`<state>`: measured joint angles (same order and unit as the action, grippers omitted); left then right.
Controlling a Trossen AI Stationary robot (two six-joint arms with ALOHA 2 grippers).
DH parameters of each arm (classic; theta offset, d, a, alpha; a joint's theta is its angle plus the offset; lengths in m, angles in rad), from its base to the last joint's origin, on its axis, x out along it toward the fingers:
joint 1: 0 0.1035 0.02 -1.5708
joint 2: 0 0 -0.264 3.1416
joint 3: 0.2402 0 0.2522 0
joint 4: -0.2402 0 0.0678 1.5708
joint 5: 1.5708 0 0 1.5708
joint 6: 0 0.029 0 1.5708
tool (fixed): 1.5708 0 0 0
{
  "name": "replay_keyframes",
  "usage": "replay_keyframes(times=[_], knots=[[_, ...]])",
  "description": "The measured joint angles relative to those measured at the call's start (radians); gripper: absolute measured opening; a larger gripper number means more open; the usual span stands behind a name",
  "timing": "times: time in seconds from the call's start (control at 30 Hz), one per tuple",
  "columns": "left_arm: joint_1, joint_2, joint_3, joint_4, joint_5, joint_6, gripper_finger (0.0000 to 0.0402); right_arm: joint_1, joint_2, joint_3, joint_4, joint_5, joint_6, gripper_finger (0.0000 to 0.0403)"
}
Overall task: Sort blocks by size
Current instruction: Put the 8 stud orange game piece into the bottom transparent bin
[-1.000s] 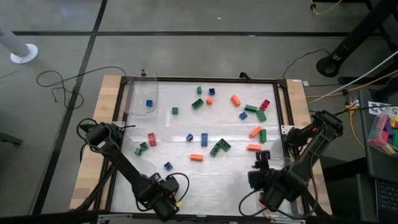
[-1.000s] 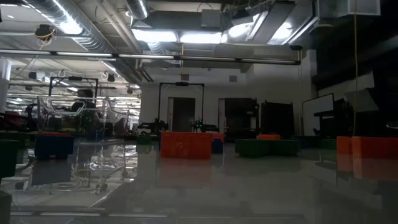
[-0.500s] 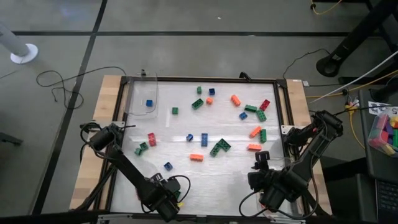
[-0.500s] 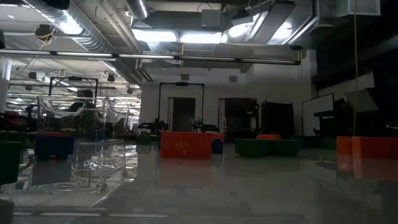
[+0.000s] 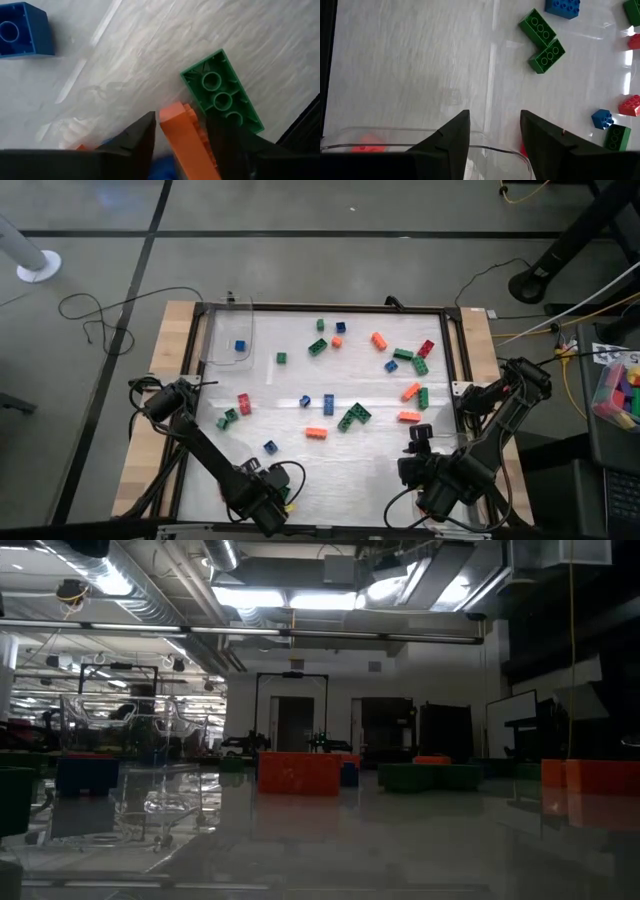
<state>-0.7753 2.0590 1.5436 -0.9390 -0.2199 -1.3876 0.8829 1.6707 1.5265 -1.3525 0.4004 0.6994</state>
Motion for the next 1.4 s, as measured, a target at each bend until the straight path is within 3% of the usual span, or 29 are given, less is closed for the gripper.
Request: replay_keyframes(times=[0.3, 0.57, 0.87, 1.1, 1.4], knots=[[0.012, -0.002, 0.002, 0.003, -0.004, 0.0, 0.0056, 0.0, 0.0, 0.0, 0.0, 0.0, 0.0, 0.0172], [0.032, 0.001, 0.0, -0.001, 0.003, 0.042, 0.0025, 0.0, 0.0, 0.0, 0.0, 0.0, 0.001, 0.0172], [0.073, 0.0, 0.0, 0.0, 0.06, 0.164, 0.0056, 0.0, 0.0, 0.0, 0.0, 0.0, 0.0, 0.0172], [0.117, 0.0, 0.0, 0.001, 0.085, 0.243, 0.0116, 0.0, 0.0, 0.0, 0.0, 0.0, 0.0, 0.0172], [0.174, -0.005, 0.0, -0.001, 0.479, 0.3, 0.018, 0.0, 0.0, 0.0, 0.001, 0.0, 0.001, 0.0172]])
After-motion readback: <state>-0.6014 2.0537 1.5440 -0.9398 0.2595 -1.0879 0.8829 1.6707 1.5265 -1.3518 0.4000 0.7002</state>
